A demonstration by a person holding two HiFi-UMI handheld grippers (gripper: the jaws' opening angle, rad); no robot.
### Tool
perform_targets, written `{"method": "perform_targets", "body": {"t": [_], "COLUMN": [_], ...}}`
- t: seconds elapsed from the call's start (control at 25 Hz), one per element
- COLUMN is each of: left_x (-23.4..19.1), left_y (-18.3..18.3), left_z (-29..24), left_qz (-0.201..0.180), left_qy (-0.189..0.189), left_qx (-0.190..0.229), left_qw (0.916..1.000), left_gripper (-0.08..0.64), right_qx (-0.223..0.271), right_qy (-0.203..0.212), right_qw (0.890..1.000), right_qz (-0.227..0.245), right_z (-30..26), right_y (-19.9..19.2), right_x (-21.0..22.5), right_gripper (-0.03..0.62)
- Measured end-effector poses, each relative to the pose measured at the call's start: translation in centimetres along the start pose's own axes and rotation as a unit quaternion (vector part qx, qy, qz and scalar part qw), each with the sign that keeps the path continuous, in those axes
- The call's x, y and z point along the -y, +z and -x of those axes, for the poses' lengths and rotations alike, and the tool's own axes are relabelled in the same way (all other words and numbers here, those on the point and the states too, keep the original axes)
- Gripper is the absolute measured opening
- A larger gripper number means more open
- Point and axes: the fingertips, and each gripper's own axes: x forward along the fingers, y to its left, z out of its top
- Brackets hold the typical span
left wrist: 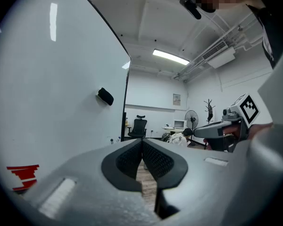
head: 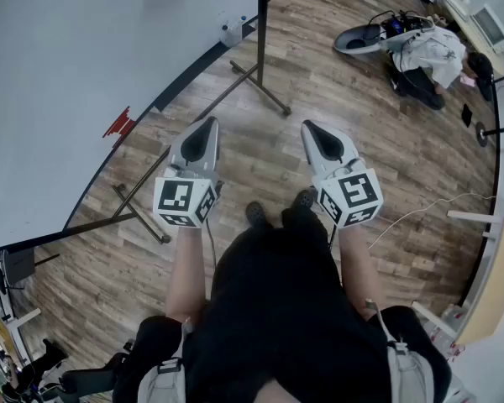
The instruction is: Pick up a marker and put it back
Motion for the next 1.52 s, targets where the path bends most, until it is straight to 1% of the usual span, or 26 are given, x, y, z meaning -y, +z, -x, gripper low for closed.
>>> {"method": "perform_targets", "body": {"t": [0.16, 0.36, 0.52, 0.68, 0.96, 1.08, 1.28, 1.52], "left_x": [0.0, 0.7, 0.7, 0.8, 1.6, 1.4, 0.1, -2.2], "left_y": [-0.3, -0.2, -0.6, -1.0, -1.8, -2.3, -2.5, -0.8], "left_z": [0.2, 0.4, 0.7, 1.1, 0.5, 0.2, -0.8, -4.3], "left_qz": [0.002, 0.003, 0.002, 0.007, 0.020, 0.023, 0.024, 0.007], "left_qy": [0.004, -0.005, -0.008, -0.012, -0.015, -0.012, 0.006, 0.020], "left_qx": [-0.001, 0.002, 0.000, 0.000, -0.004, -0.009, -0.014, -0.023], "left_qw": [1.0000, 1.0000, 1.0000, 0.9999, 0.9997, 0.9996, 0.9996, 0.9995], "left_gripper": [0.011, 0.011, 0.011, 0.011, 0.011, 0.011, 0.011, 0.011], "right_qx": [0.002, 0.013, 0.049, 0.039, 0.020, 0.018, 0.018, 0.037], "right_qy": [0.001, -0.003, -0.008, -0.018, -0.017, -0.011, 0.003, 0.019], "right_qw": [1.000, 1.000, 0.998, 0.999, 0.999, 0.999, 0.999, 0.998], "right_qz": [0.008, 0.013, -0.025, -0.027, -0.043, -0.046, -0.045, -0.057], "right_z": [0.6, 1.5, 2.1, 2.5, 2.8, 2.3, 0.1, -4.2], "right_y": [0.0, 0.3, 1.2, 0.7, -0.7, -0.9, -0.7, 1.3], "right_x": [-0.3, -0.5, -0.4, -0.4, 0.2, 0.5, 1.5, 4.0], "right_gripper": [0.002, 0.002, 0.002, 0.002, 0.002, 0.002, 0.002, 0.002]}}
